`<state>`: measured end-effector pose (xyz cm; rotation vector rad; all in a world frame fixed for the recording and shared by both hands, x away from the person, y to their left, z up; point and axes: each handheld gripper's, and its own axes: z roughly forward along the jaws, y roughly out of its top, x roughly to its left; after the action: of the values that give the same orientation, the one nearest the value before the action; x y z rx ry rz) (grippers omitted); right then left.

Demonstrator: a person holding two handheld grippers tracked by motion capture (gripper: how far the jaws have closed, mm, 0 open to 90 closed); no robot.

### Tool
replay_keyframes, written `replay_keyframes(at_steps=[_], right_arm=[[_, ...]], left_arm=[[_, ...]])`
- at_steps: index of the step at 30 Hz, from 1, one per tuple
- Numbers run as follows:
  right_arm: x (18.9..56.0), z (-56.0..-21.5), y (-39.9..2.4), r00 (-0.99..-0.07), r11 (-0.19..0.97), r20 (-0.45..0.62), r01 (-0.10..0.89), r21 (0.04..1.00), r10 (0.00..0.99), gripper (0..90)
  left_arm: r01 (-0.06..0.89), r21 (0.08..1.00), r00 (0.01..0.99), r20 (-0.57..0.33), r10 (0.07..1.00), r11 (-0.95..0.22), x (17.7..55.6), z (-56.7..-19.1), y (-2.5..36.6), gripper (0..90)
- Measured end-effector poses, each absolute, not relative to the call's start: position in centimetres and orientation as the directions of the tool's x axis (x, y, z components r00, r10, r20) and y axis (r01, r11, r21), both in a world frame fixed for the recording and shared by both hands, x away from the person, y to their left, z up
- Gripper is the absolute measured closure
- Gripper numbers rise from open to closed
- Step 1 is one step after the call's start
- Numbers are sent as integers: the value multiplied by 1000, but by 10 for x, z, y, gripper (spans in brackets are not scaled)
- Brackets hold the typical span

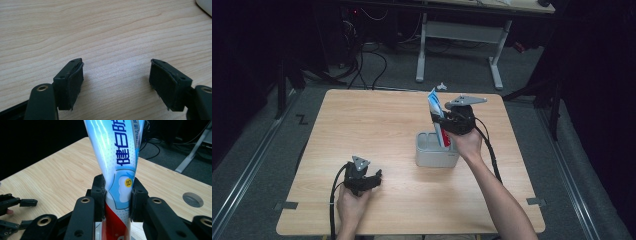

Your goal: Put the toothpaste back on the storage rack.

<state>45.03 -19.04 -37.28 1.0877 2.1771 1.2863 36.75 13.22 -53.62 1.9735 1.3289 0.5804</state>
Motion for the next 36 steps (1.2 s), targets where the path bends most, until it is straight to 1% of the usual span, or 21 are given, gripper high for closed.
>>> replay_keyframes(at_steps=[18,36], right_arm=[[449,-388,-191,-629,307,48,442,843,776,706],[447,-394,-190,-637,334,32,446,830,770,701]], left_arm=[[623,742,380,-8,925,-249,367,-536,132,279],[622,742,380,-8,925,-249,367,-536,132,279]])
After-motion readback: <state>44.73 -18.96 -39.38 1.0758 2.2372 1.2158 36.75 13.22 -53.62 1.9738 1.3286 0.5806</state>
